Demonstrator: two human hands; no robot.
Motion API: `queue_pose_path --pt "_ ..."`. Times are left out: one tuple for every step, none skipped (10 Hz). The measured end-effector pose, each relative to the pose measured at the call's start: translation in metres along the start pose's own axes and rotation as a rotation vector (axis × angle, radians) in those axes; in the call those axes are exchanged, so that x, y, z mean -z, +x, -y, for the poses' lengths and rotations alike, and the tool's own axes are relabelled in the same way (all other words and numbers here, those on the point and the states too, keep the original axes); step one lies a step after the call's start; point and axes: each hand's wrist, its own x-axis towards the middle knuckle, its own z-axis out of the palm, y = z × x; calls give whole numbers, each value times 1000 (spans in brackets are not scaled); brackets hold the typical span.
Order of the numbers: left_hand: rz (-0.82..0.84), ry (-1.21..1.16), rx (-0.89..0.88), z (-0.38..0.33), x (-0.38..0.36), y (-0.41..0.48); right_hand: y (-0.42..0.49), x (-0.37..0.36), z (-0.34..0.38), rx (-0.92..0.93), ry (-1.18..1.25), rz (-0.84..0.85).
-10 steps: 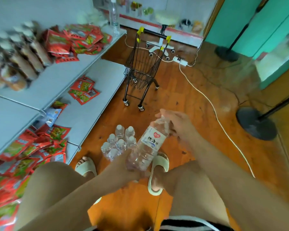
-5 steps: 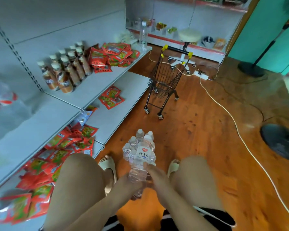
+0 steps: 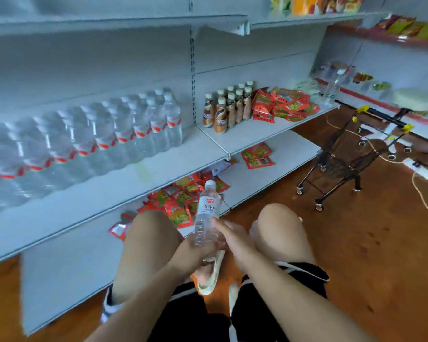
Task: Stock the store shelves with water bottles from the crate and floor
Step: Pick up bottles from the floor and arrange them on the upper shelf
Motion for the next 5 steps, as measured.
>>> queue_pose_path --pt "-33 -16 -28 4 16 -15 -9 -22 6 -13 56 115" --pt "-94 9 -4 16 38 -28 -11 -44 -5 -54 92 173" --pt "-218 10 58 31 59 -38 -7 -72 -9 -92 7 249" --pt "-358 42 76 44 75 -54 -12 -99 -9 -111 -72 342" --pt "-428 108 48 48 90 -86 -19 -120 -9 -76 -124 415"
